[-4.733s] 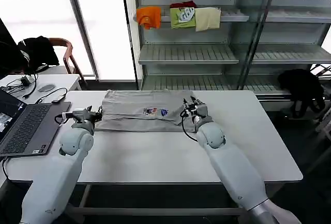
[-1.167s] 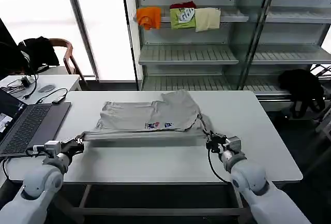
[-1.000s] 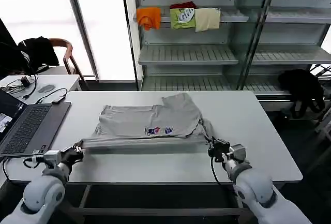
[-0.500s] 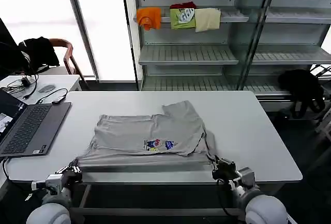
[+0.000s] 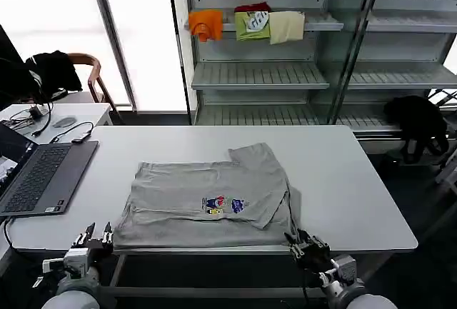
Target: Fold and organize the clothes.
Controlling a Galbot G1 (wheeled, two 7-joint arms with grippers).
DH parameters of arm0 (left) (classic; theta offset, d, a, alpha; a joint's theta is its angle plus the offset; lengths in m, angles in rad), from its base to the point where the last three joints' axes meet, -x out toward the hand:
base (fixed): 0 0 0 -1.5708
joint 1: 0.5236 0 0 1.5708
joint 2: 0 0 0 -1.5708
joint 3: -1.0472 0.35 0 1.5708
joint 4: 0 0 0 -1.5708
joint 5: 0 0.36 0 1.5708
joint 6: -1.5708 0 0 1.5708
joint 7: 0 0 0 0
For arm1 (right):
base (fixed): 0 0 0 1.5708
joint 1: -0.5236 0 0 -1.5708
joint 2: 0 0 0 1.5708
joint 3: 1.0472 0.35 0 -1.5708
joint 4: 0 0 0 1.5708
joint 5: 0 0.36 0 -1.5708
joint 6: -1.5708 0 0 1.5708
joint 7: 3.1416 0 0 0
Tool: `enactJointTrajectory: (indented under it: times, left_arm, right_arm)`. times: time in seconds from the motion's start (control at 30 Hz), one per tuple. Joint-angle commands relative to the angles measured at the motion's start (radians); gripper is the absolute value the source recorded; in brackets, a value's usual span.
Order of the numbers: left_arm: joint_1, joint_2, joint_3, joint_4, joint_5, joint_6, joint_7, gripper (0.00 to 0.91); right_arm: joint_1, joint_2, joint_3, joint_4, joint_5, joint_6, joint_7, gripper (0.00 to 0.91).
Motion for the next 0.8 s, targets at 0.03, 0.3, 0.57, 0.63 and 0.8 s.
enactJointTrajectory:
  times: [0.03, 0.3, 0.57, 0.63, 0.8]
  left_arm:
    - [-0.056, 0.034, -0.006, -0.099, -0.029, 0.003, 0.008, 0.907]
    - [-0.149, 0.064, -0.004, -0.11, -0.084, -0.037, 0.156, 0.907]
    - [-0.399, 0.091, 0.026, 0.117, -0.178, -0.165, 0.391, 0.907]
    - [-0.456, 0.094, 0.037, 0.199, -0.187, -0.195, 0.44, 0.907]
    - [-0.589, 0.102, 0.066, 0.403, -0.242, -0.232, 0.545, 0.907]
  right_arm:
    - [-0.069, -0.068, 0.142, 0.136, 0.098, -0.024, 0.081, 0.907]
    - [0.048, -0.087, 0.231, 0.131, 0.147, 0.014, 0.054, 0.907]
    - [0.536, -0.068, 0.059, -0.264, 0.205, 0.124, -0.181, 0.907]
    - [0.664, -0.041, -0.006, -0.386, 0.222, 0.149, -0.197, 0.907]
    - [0.895, 0.029, -0.127, -0.628, 0.224, 0.172, -0.271, 0.907]
